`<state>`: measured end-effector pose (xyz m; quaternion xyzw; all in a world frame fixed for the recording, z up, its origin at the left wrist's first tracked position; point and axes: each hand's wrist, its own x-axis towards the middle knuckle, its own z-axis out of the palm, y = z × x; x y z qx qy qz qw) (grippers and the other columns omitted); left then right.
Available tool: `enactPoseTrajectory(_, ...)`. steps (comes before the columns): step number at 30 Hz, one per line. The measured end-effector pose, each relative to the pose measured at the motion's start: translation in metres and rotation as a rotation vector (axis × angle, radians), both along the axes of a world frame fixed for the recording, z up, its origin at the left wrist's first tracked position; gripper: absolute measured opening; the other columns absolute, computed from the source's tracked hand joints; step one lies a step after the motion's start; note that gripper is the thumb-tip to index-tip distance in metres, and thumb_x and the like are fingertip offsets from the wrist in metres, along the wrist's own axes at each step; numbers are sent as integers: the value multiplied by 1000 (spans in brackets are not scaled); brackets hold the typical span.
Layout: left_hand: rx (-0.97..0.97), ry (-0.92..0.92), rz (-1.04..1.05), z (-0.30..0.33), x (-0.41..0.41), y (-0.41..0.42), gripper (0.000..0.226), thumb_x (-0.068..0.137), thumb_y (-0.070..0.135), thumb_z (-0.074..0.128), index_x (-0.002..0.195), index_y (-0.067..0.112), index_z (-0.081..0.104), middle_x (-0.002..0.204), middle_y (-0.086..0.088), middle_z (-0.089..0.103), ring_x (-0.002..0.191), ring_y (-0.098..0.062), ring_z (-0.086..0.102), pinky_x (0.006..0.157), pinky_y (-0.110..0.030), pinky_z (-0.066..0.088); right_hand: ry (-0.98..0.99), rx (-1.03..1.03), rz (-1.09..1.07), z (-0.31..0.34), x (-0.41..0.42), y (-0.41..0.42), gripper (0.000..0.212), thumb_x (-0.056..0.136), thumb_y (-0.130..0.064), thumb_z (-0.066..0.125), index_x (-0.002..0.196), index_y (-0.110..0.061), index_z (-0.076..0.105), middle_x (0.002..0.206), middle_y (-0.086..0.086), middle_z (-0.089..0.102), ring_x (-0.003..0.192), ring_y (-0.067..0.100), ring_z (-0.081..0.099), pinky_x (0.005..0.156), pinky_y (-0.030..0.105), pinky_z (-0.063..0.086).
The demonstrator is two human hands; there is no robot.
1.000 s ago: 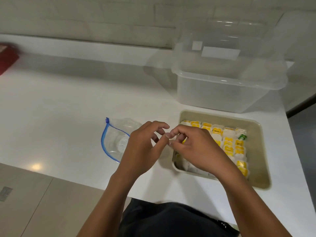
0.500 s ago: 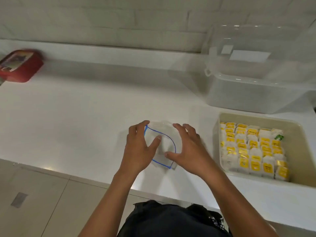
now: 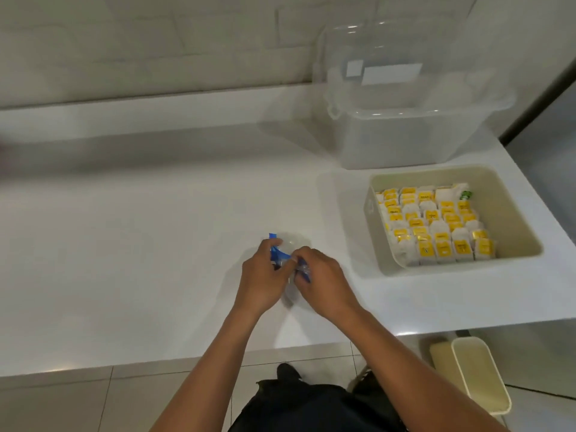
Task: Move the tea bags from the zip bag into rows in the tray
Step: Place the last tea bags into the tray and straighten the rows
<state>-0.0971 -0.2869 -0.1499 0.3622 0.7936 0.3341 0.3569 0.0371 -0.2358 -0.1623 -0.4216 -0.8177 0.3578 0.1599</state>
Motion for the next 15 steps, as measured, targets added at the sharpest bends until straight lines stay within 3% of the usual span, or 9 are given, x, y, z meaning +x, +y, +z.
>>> enactPoseTrajectory(4,75,23,-48,17,30,-5,31,88,51,68,111,33,58,91,11,66,75,1,62,64,-7,44,133,-14,-125,23,28,-5,11,83,-7,59,87,-17,63,79,-8,66,73,10,60,65,19,49)
enactPoseTrajectory(9,232,-30,-187,30,86,-10,15,92,46,64,101,35,59,110,13,59,97,3,60,78,-8,46,228,-30,-275,46,86,-16,16,83,-4,58,75,-17,63,65,-7,61,62,13,55,56,19,41)
enactPoseTrajectory(12,213,-218,-273,36,130,-12,17,96,49,56,108,38,58,116,14,61,107,1,61,89,-21,52,288,-60,-372,52,131,-20,17,83,-3,60,74,-16,64,63,-6,60,59,13,53,55,20,40)
enactPoseTrajectory(15,100,-583,-322,41,192,-10,33,96,53,48,124,36,54,119,9,67,112,-13,66,93,-39,53,334,-75,-429,53,183,-27,19,85,-3,58,83,-20,66,72,-11,62,70,9,57,63,19,44)
